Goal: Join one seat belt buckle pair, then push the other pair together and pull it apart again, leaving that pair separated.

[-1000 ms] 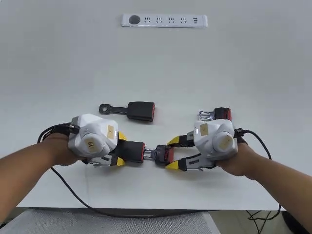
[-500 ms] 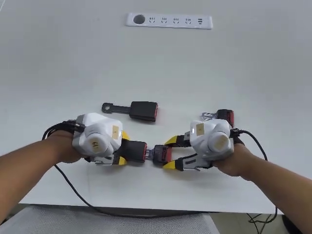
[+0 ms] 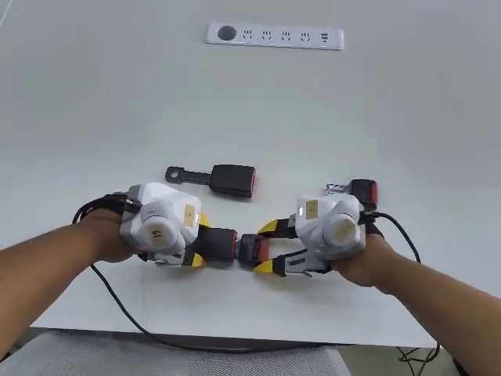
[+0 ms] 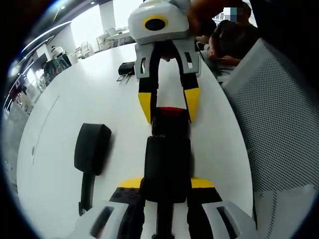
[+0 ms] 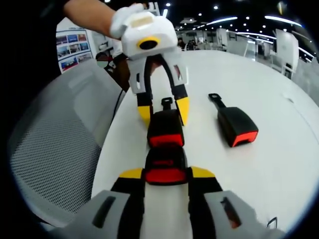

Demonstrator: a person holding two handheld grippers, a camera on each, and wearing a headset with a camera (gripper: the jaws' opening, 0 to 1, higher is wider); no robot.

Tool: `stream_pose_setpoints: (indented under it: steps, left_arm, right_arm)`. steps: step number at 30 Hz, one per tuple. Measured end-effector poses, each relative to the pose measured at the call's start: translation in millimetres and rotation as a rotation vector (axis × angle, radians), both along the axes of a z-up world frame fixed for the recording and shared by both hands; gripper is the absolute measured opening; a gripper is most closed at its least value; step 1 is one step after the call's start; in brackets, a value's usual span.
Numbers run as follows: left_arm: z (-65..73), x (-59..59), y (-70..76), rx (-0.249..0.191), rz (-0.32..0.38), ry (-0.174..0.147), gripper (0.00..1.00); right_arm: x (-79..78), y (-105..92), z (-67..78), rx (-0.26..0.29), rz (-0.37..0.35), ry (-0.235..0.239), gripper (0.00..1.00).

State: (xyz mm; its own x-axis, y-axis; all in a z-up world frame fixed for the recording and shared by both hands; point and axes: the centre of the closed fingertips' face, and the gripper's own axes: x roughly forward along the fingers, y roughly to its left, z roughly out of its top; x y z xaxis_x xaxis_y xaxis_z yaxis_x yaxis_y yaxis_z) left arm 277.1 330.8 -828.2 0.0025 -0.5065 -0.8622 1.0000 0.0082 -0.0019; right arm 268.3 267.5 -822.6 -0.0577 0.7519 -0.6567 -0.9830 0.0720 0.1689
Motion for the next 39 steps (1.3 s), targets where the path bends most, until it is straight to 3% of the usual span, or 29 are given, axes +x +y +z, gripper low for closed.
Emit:
stream_pose_setpoints:
  steps: [19, 28, 33, 39]
  left_arm:
    - [0.3, -1.0, 1.1, -0.004, -0.021, 0.003, 0.33]
    - [0.9, -0.7, 2.1, -0.015, -0.034, 0.006, 0.33]
    - [1.1, -1.2, 2.5, -0.026, -0.043, 0.006, 0.33]
    - [1.7, -0.1, 5.1, -0.069, -0.026, 0.022, 0.33]
  right_arm:
    - [0.4, 1.4, -1.6, -0.027, 0.014, -0.008, 0.32]
    - [-2.9, -1.1, -1.6, -0.029, -0.03, -0.018, 0.32]
    - [-3.8, -2.0, -0.7, -0.017, -0.052, -0.05, 0.31]
    - [-4.7, -1.8, 1.0, -0.016, -0.049, -0.109, 0.31]
